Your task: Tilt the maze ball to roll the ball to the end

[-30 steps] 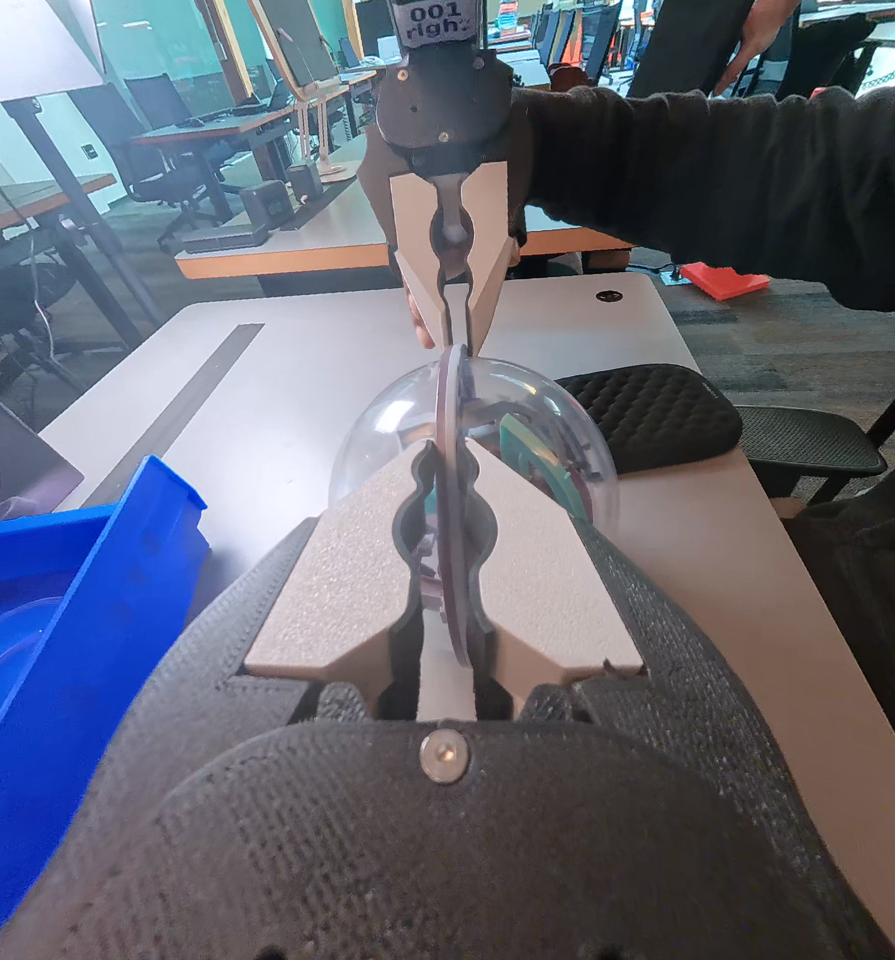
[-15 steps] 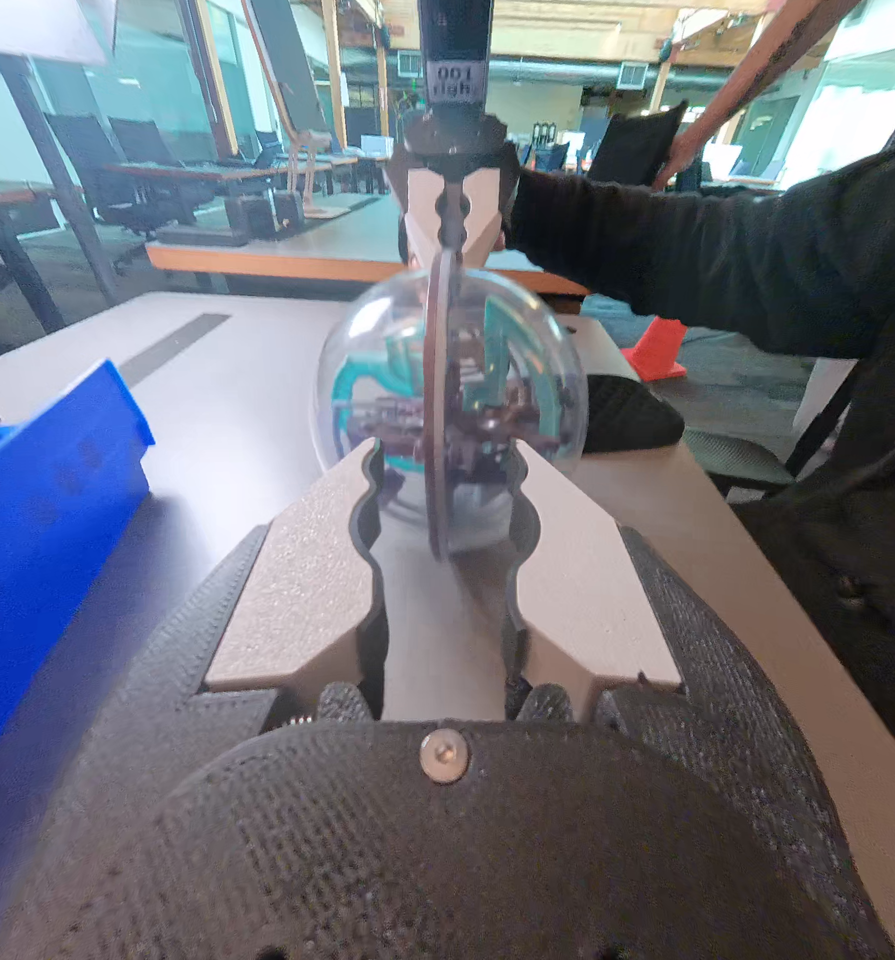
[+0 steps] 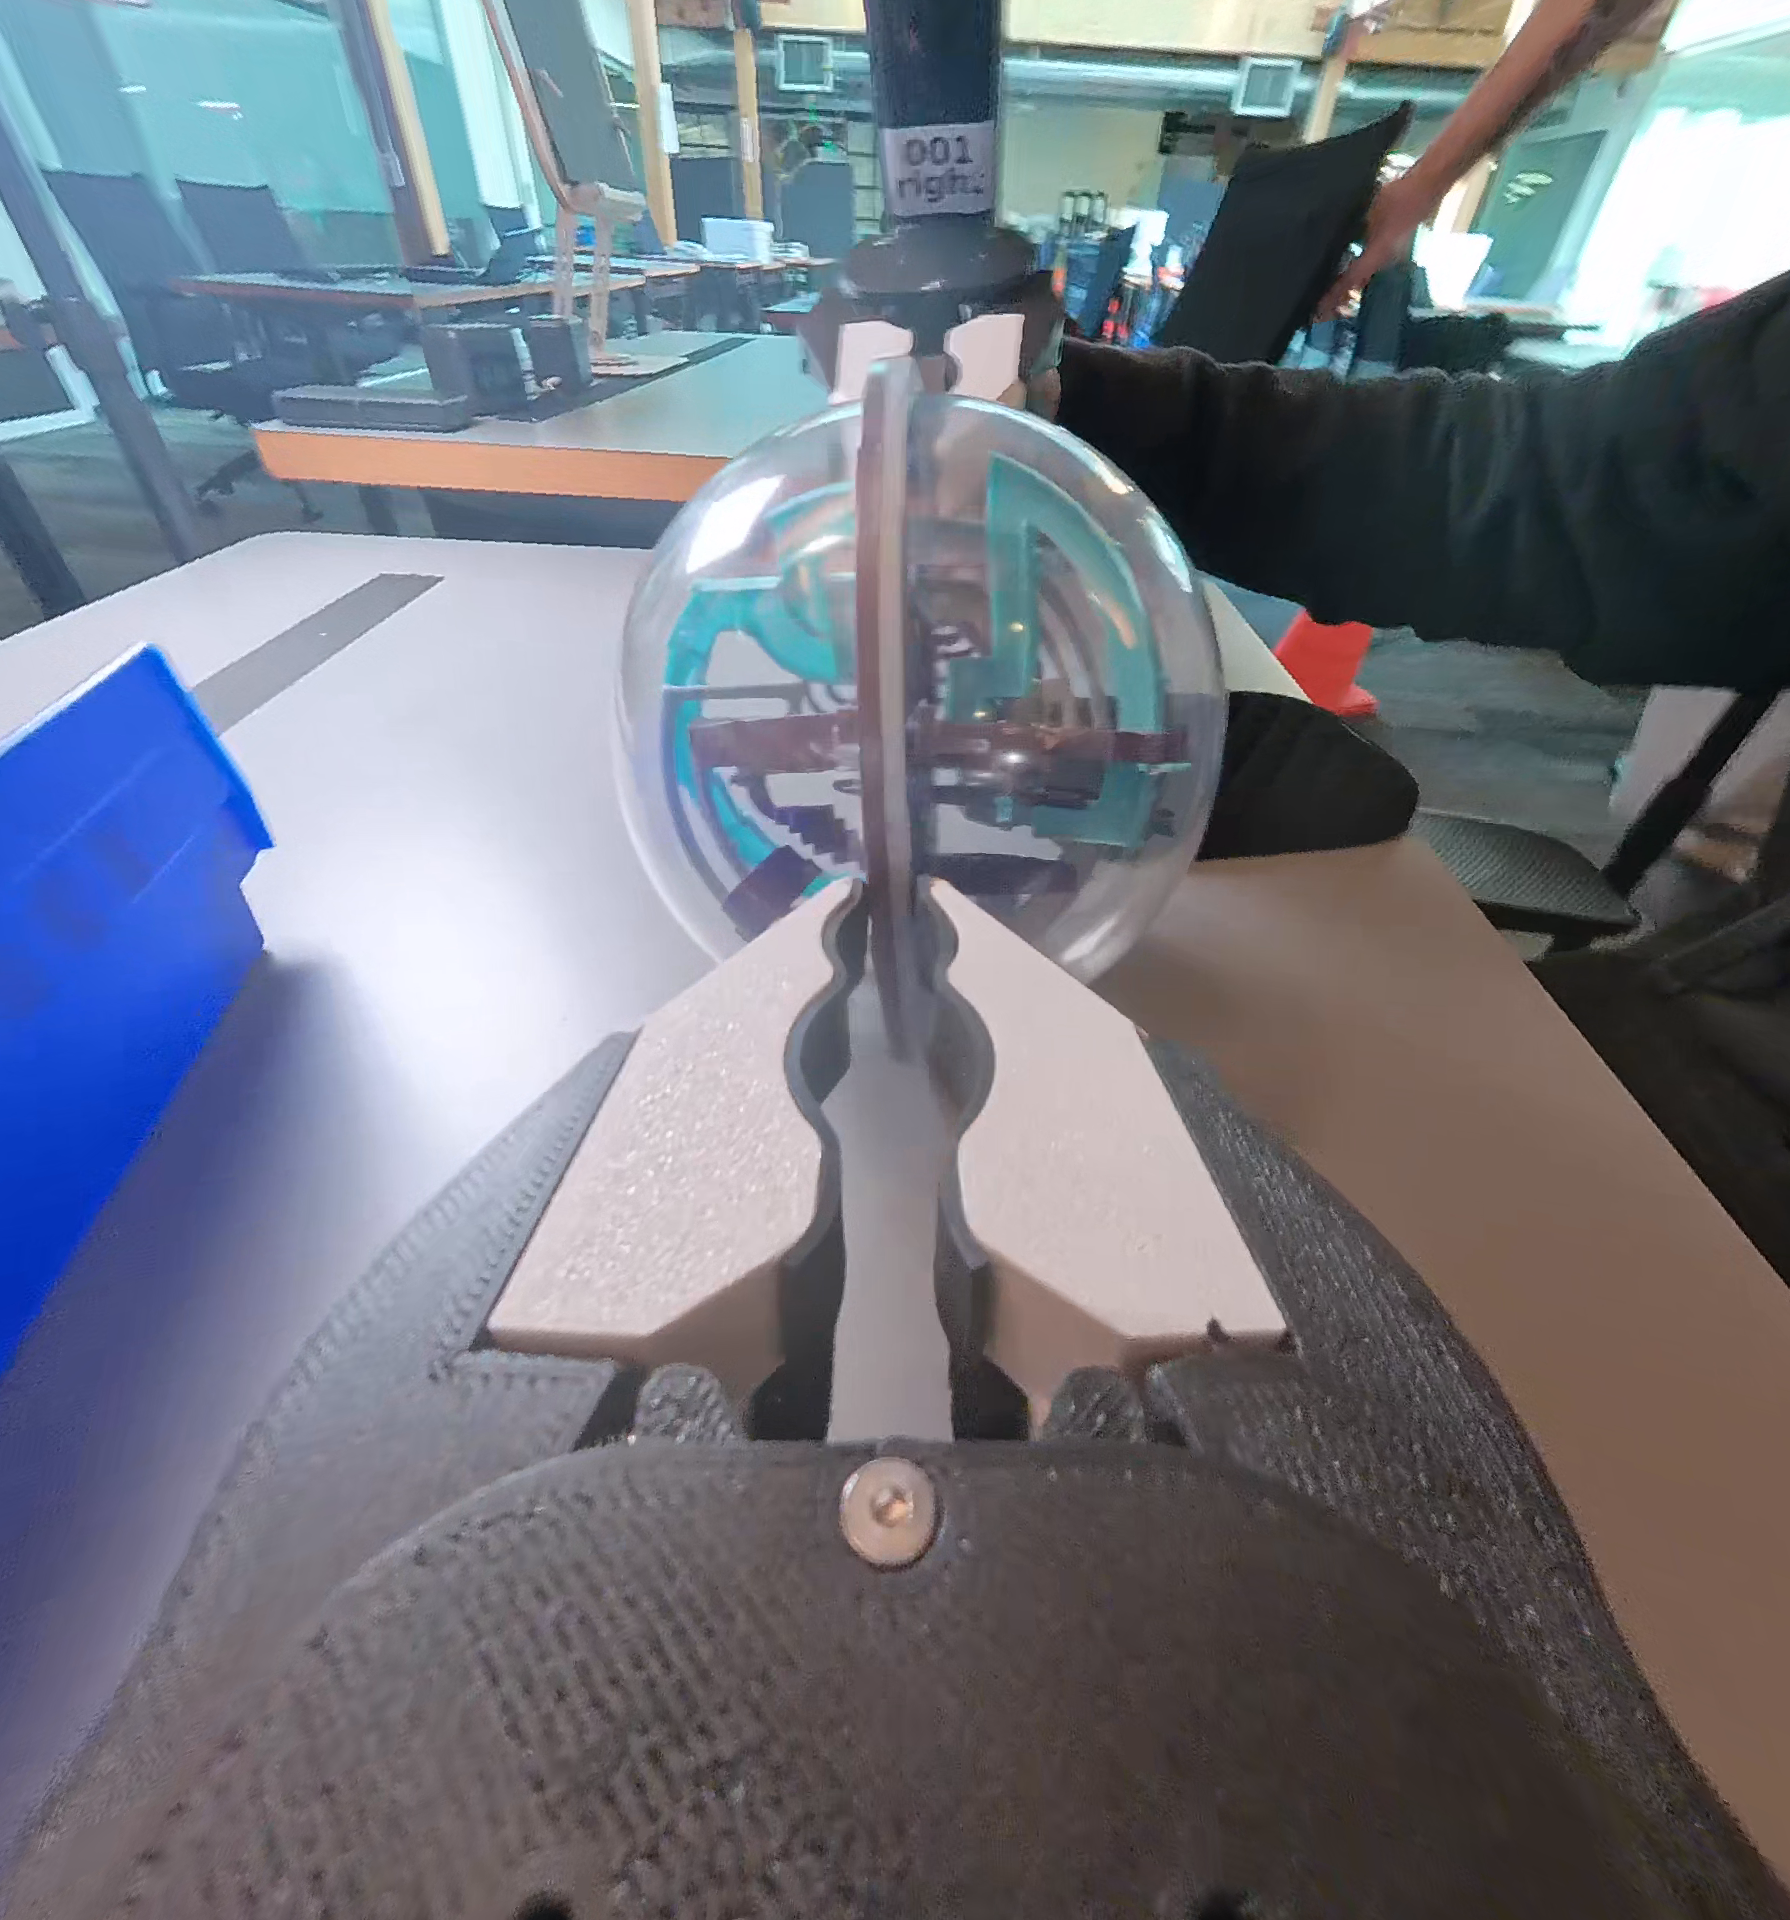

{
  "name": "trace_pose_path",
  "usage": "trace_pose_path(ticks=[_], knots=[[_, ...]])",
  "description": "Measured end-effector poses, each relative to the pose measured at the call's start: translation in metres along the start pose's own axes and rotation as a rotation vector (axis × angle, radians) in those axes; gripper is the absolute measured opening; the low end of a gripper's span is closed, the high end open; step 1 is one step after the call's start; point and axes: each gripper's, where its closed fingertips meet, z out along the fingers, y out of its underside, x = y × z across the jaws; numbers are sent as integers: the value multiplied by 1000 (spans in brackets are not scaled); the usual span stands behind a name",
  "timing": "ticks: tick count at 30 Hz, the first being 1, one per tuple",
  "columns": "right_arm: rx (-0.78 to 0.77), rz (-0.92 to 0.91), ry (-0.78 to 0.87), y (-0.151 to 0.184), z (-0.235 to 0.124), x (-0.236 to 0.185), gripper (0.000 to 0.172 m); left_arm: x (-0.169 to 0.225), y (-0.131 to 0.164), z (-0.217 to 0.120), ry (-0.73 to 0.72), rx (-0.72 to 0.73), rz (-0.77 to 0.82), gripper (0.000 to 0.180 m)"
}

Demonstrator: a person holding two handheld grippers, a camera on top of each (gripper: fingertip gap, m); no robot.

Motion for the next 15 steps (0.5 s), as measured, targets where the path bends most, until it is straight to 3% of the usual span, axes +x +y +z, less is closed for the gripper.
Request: trace_pose_path(ticks=[15], knots=[[69,62,17,22,13,-8,5,-4,-24,-8,29,-23,-20,5]])
